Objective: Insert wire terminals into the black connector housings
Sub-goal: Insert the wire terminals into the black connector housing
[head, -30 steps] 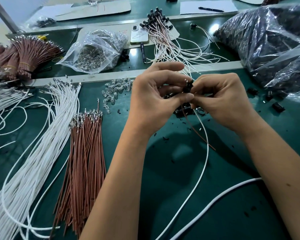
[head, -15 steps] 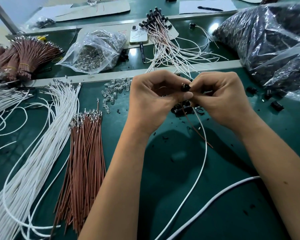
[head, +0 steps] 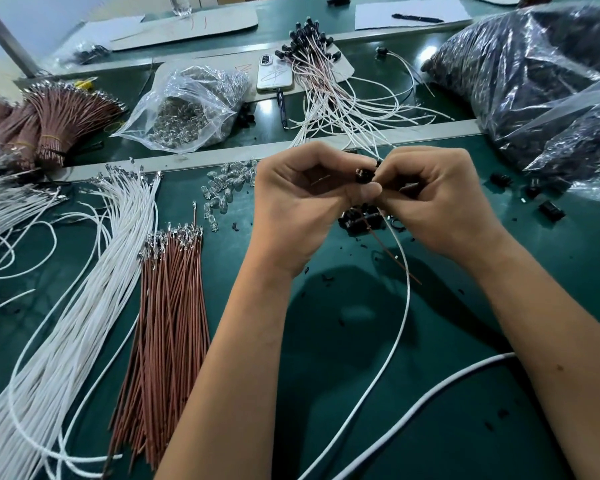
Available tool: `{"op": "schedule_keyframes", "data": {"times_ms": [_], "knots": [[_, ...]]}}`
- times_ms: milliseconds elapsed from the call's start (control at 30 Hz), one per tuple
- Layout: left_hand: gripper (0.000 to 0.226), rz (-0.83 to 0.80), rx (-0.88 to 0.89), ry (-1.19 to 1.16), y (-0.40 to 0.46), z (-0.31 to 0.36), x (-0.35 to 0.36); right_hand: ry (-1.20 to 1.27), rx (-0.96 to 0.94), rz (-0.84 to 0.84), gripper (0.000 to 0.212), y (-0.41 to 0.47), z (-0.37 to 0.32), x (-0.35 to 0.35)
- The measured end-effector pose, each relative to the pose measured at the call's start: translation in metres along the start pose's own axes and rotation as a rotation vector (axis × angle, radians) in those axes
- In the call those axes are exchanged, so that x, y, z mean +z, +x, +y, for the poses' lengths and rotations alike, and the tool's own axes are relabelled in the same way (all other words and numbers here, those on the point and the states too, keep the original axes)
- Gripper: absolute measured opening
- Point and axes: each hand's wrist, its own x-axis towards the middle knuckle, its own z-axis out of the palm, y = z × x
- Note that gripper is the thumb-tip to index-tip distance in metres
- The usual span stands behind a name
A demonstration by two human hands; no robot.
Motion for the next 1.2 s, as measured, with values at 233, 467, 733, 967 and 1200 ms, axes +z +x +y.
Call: {"op": "schedule_keyframes", "data": {"times_ms": [233,467,733,967,1200], "knots": [[0.030,0.018,-0.038,-0.032,0.0001,0.0016,-0.0053,0.057,-0.100,0.036,0.010,0.0026,-0.0026,0.0023],[0.039,0.042,-0.106,-0.097,-0.0003,0.0040,-0.0071,0.072,-0.099,0.051,0.007,0.0015,-0.0049,0.0040],[0.037,0.032,-0.105,-0.052,-0.0002,0.0006,-0.0077,0.079,-0.086,0.051,0.010,0.0013,-0.0033,0.0050],[0.037,0.015,-0.097,-0.088,-0.0006,-0.0013,-0.0063,0.128,-0.074,0.053,0.011,0.0010,-0.0044,0.0045],[0.038,0.028,-0.101,-0.101,-0.0009,-0.0003,-0.0065,0.139,-0.088,0.018,0.013,0.0022,-0.0047,0.0029]]}}
